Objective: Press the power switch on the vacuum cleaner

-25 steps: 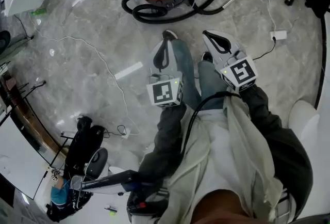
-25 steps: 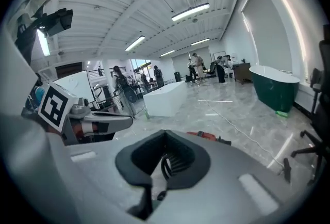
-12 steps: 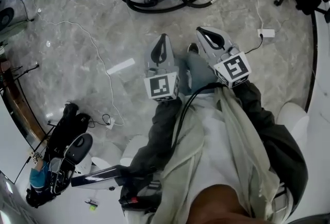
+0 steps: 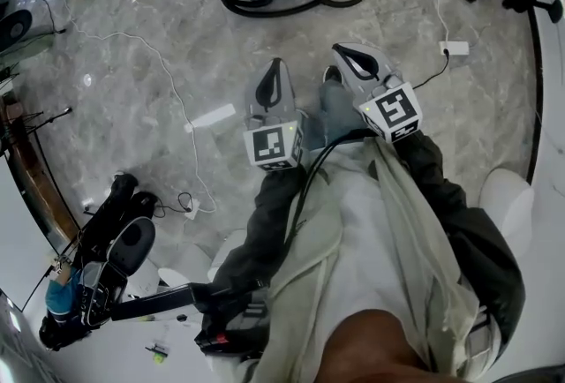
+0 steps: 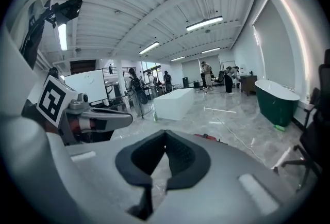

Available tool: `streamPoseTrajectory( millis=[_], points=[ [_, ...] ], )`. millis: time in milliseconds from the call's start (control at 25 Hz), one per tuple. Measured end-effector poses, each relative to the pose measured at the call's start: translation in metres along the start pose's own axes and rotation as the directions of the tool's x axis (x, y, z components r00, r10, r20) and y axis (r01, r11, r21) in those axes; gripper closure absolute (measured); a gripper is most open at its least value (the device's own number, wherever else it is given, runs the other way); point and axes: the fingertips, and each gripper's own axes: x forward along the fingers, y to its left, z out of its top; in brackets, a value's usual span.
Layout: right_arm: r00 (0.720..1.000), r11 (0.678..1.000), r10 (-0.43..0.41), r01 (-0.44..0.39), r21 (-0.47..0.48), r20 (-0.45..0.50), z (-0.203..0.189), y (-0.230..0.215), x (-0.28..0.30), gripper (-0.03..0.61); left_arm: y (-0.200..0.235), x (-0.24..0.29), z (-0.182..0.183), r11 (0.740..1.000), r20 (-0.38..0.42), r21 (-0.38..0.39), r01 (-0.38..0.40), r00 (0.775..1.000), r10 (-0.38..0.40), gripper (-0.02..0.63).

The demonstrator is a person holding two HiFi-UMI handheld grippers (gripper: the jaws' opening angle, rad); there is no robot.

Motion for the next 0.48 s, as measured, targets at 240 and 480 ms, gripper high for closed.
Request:
streamPoseTrajectory(
  millis=[240,480],
  points=[
    [1.0,1.0,-0.019,0.02,-0.019,0.014,0.001,0.049,-0.008,0.577,0.005,-0.041,-0.005,0.999,0.019,0.009,0.031,0.999,-0.032,0.607],
    [0.997,0.997,-0.056,0.059,-0.05,0.052,-0.003,0.116,-0.023,0.578,0.026,-0.102,-0.021,0.999,0.035,0.01,0.047,0.998,-0.048,0.607]
  ],
)
